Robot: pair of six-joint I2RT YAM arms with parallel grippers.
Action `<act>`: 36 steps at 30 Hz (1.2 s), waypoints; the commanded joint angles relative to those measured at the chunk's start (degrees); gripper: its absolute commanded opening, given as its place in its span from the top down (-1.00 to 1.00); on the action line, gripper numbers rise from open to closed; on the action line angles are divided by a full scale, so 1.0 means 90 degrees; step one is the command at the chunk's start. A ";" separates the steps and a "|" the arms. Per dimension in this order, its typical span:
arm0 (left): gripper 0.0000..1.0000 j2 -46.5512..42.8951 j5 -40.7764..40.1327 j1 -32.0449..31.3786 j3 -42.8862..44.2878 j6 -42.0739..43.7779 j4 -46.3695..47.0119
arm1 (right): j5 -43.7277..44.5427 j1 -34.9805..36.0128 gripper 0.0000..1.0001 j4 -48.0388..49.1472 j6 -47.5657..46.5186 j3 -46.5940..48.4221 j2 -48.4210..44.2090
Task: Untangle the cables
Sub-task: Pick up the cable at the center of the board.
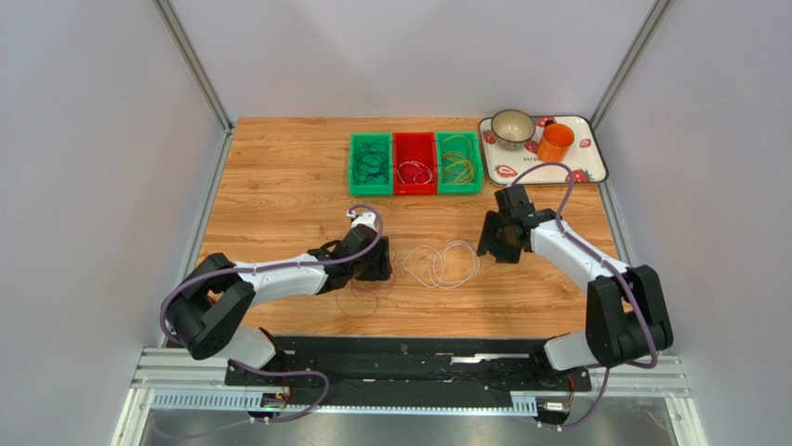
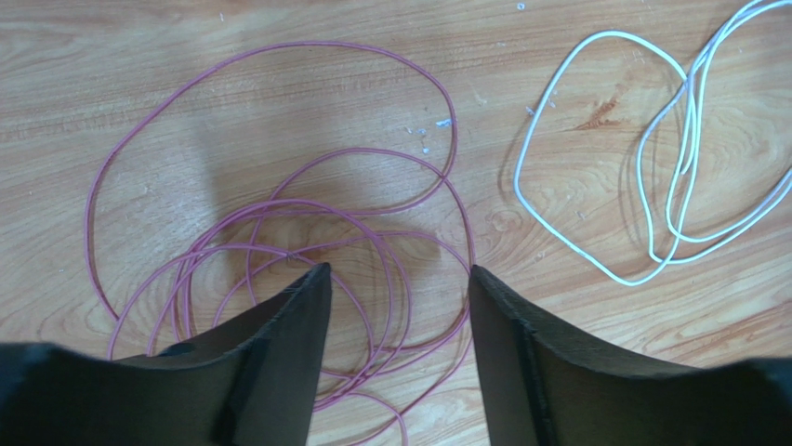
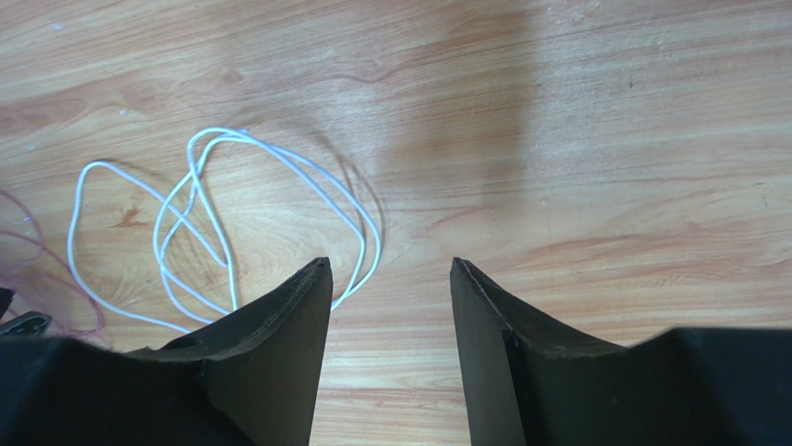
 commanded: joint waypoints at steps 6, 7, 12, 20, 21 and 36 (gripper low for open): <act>-0.37 0.0550 -0.0285 -0.0643 0.0916 0.0438 -0.0926 | -0.0431 0.0077 -0.08 -0.0268 0.0034 0.0453 -0.0836; -0.36 0.0677 -0.0343 -0.0721 0.0994 0.0399 -0.1053 | -0.0431 0.0077 -0.08 -0.0307 0.0024 0.0472 -0.0885; -0.35 0.1459 -0.0831 -0.0917 0.1541 0.0116 -0.1746 | -0.0440 0.0077 -0.09 -0.0464 -0.0034 0.0521 -0.1158; -0.35 0.1275 -0.1426 -0.1131 0.1629 -0.0031 -0.2186 | -0.0528 0.0077 -0.09 -0.0464 -0.0035 0.0472 -0.1364; -0.35 0.1235 -0.1524 -0.1161 0.1668 -0.0069 -0.2409 | -0.0548 0.0077 -0.09 -0.0454 -0.0025 0.0472 -0.1354; -0.26 0.1469 -0.1174 -0.1590 0.1493 -0.0138 -0.2050 | -0.0665 0.0077 -0.09 -0.0396 -0.0025 0.0511 -0.1305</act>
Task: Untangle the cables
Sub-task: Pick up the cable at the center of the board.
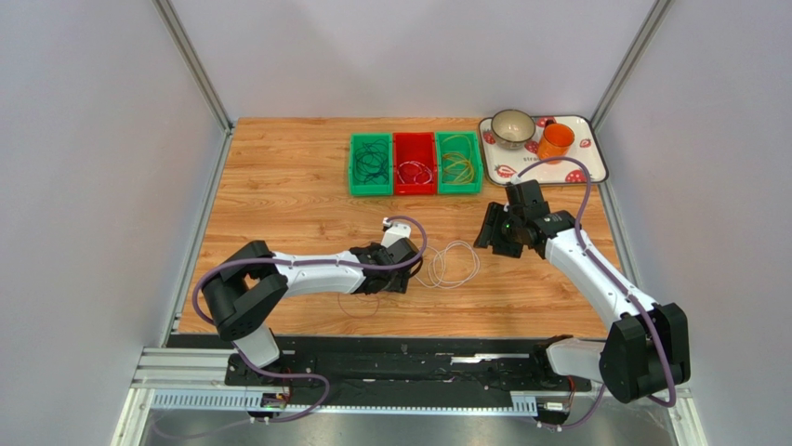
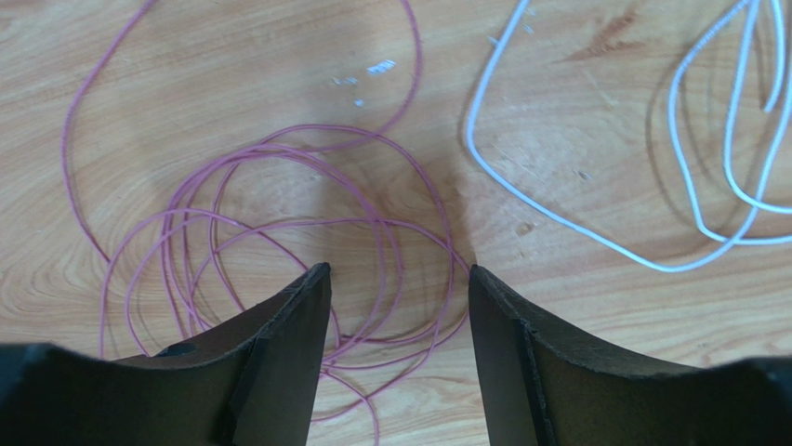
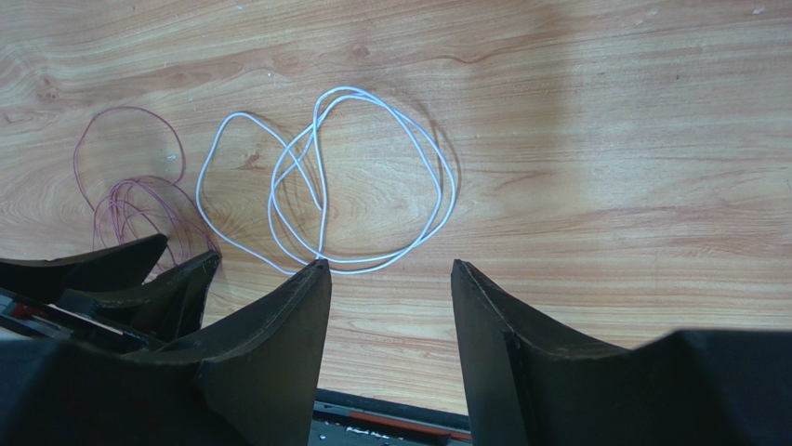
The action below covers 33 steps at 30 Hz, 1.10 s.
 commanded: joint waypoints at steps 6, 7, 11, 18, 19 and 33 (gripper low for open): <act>0.32 0.0301 0.0524 -0.0233 -0.0257 -0.0258 0.0069 | -0.0072 0.0036 -0.09 0.0107 -0.0017 0.0242 -0.0111; 0.60 0.0321 0.0524 -0.0233 -0.0247 -0.0277 0.0059 | -0.0092 0.0036 -0.09 0.0117 -0.0008 0.0242 -0.0120; 1.00 0.0457 0.0476 -0.0233 -0.0169 -0.0277 0.0020 | -0.0112 0.0036 -0.09 0.0117 0.0012 0.0242 -0.0130; 1.00 -0.0039 0.1207 -0.0175 0.0007 0.0269 0.0283 | -0.0842 0.0036 -0.10 0.0525 -0.0066 0.0144 -0.0247; 1.00 -0.0427 0.1450 -0.0097 0.0026 0.0318 0.0274 | -0.1376 0.0036 -0.10 0.0643 -0.0066 0.0086 -0.0276; 1.00 -0.2979 0.3298 0.1163 -0.0657 0.0689 0.0430 | -0.3647 0.0426 -0.15 0.2518 0.1584 -0.0618 -0.0033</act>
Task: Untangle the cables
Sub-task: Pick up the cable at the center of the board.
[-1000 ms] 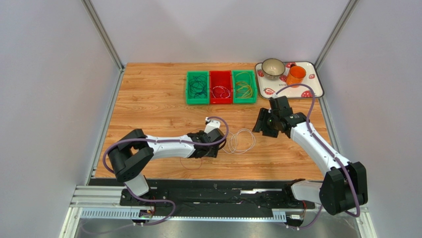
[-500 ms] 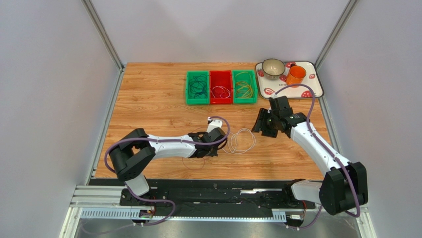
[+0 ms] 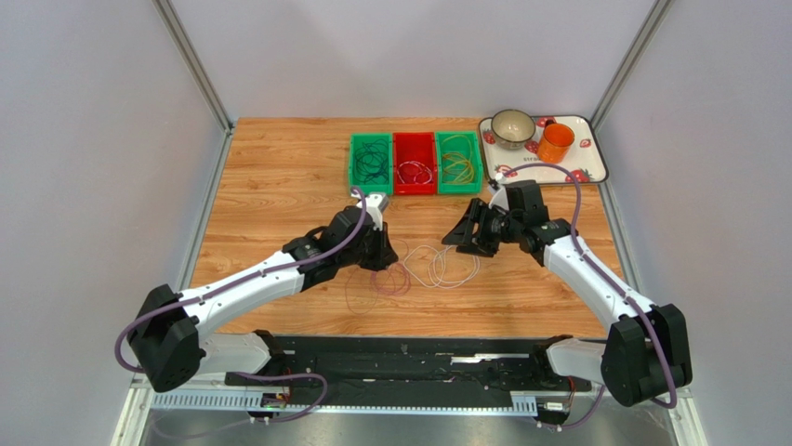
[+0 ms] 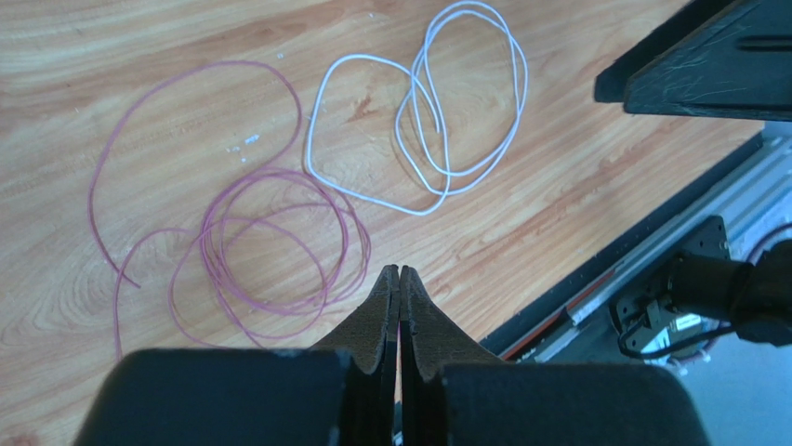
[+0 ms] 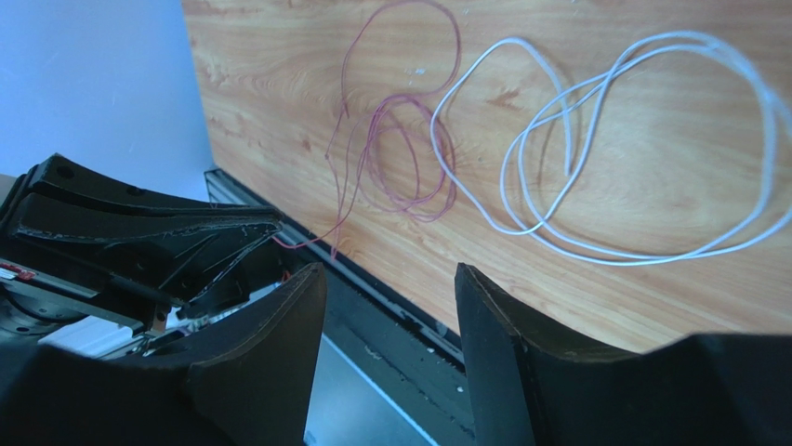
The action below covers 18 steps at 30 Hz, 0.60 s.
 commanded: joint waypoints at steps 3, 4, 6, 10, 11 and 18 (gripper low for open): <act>1.00 -0.0299 0.0327 0.0041 -0.0261 0.0260 -0.0275 | -0.0217 0.0763 -0.15 0.0642 0.0632 -0.0018 0.0225; 1.00 -0.0280 0.0230 0.0051 -0.0319 0.0270 -0.0295 | 0.0055 0.0880 -0.15 0.0621 0.0622 0.0002 0.0255; 0.73 -0.0124 0.0209 0.0109 -0.0340 0.0250 -0.0353 | 0.0272 0.1232 -0.17 0.0504 0.0642 0.0100 0.0401; -0.59 0.0199 -0.0121 0.0119 -0.0213 0.0163 -0.0733 | 0.0925 0.1701 -0.18 0.0270 0.0680 0.0227 0.0636; -0.70 0.0228 -0.0403 0.0119 -0.0184 0.0085 -0.0937 | 0.1014 0.1847 -0.19 0.0241 0.0758 0.0237 0.0723; -0.74 0.0403 -0.1537 0.0285 -0.0241 -0.0189 -0.1379 | 0.1366 0.2277 -0.22 0.0455 0.0983 0.0188 0.1269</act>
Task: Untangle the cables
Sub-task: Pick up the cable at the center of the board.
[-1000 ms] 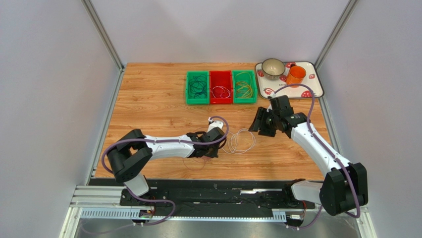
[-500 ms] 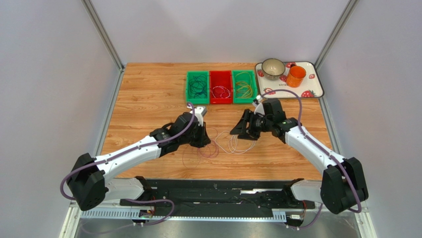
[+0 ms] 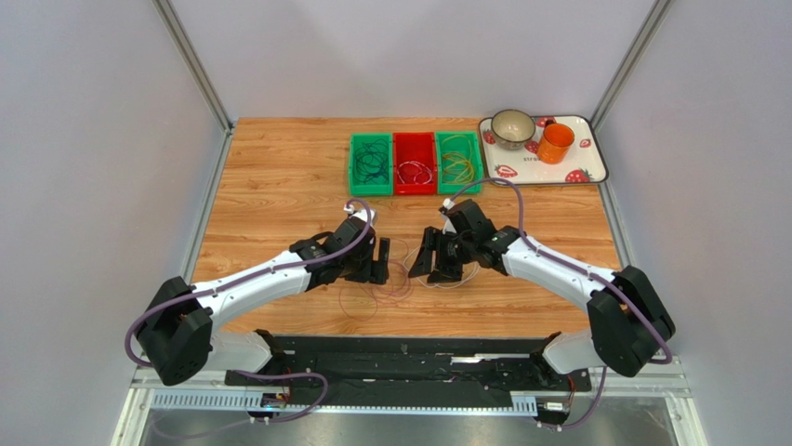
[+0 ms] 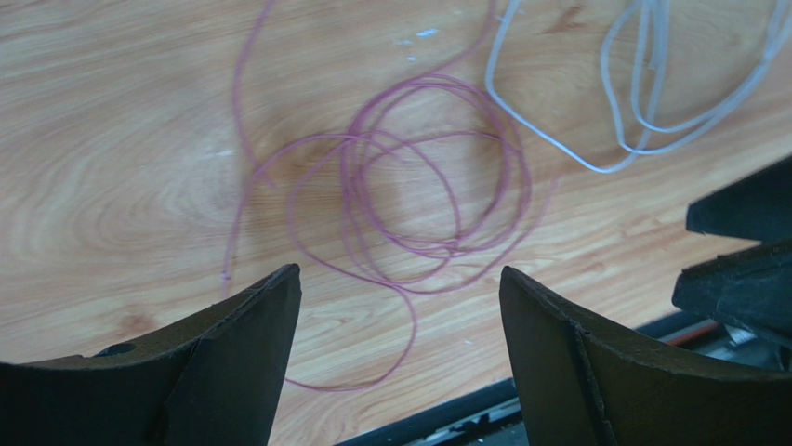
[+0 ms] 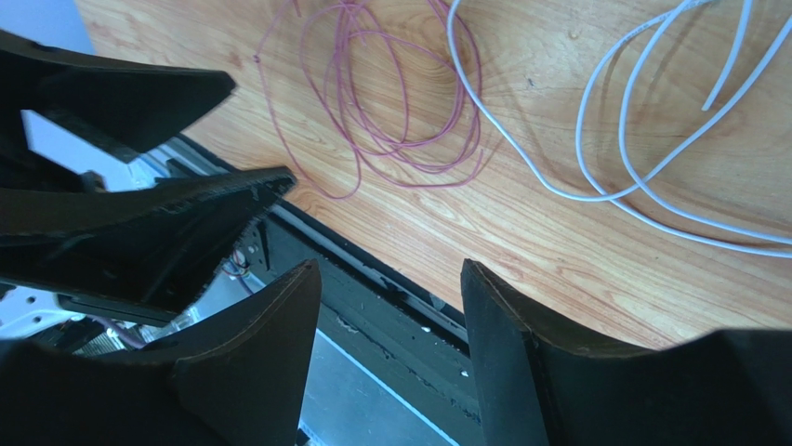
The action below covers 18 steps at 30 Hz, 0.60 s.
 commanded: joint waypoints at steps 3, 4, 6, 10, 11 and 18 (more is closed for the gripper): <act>-0.72 0.0220 -0.0851 0.0342 -0.0118 -0.0247 -0.0118 | 0.0497 0.0235 -0.23 0.0368 0.0323 0.0159 0.0508; -0.71 0.0259 -0.0861 0.0391 -0.0158 -0.0296 -0.0002 | 0.0507 0.0255 -0.23 0.0407 0.0333 0.0159 0.0587; -0.68 0.0318 -0.0813 0.0527 -0.0323 -0.0335 0.0145 | 0.0566 0.0265 -0.24 0.0486 0.0362 0.0159 0.0694; -0.63 0.0454 -0.0618 0.0723 -0.0568 -0.0336 0.0642 | 0.0547 0.0285 -0.24 0.0710 0.0479 0.0091 0.1036; -0.60 0.0522 -0.0578 0.0752 -0.0607 -0.0336 0.0721 | 0.0547 0.0285 -0.24 0.0768 0.0499 0.0090 0.1095; -0.43 0.0942 0.0075 0.0762 -0.0861 -0.0355 0.1580 | 0.0654 0.0294 -0.23 0.0896 0.0519 0.0188 0.1583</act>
